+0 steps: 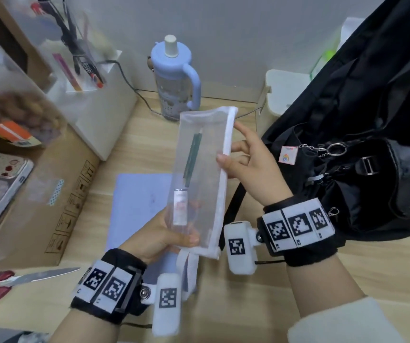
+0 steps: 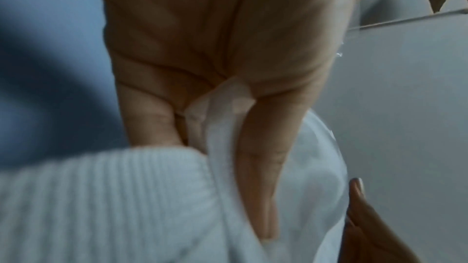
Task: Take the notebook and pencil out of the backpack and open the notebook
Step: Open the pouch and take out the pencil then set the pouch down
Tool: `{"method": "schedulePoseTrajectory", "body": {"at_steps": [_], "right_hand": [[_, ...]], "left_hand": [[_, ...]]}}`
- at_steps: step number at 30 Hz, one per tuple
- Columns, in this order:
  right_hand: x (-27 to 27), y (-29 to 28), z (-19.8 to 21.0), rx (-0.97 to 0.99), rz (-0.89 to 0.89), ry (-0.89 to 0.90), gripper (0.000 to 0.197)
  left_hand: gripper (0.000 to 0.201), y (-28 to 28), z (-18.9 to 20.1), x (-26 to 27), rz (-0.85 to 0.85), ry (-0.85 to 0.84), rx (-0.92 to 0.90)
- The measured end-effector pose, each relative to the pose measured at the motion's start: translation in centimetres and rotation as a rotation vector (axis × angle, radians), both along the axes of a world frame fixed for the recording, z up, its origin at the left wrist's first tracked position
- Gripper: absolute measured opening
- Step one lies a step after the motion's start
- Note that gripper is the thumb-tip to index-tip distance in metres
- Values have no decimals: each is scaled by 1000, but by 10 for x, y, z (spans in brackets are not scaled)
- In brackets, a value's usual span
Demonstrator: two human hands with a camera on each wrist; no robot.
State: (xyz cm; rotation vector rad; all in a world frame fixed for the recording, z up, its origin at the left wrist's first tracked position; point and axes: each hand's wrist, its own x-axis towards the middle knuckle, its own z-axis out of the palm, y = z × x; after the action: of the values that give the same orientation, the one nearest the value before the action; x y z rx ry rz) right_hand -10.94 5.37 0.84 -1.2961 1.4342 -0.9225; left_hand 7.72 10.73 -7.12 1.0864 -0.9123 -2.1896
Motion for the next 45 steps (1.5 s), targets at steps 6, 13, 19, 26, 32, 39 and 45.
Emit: {"method": "schedulePoseTrajectory", "body": {"at_steps": [6, 13, 19, 26, 32, 39, 45], "right_hand": [[-2, 16, -5, 136, 336, 33, 57], [4, 26, -22, 150, 234, 9, 35], [4, 26, -18, 127, 160, -59, 23], [-14, 3, -5, -88, -103, 62, 28], [-35, -25, 2, -182, -414, 83, 23], [24, 11, -15, 222, 150, 54, 15], [29, 22, -26, 72, 117, 357, 25]], "left_hand": [[55, -16, 9, -11, 312, 54, 49], [53, -23, 17, -5, 407, 70, 43], [51, -32, 20, 5, 288, 17, 19], [57, -20, 23, 12, -66, -78, -44], [77, -1, 10, 20, -255, -164, 0], [56, -8, 11, 8, -66, -67, 41], [89, -30, 24, -1, 20, -307, -162]]}}
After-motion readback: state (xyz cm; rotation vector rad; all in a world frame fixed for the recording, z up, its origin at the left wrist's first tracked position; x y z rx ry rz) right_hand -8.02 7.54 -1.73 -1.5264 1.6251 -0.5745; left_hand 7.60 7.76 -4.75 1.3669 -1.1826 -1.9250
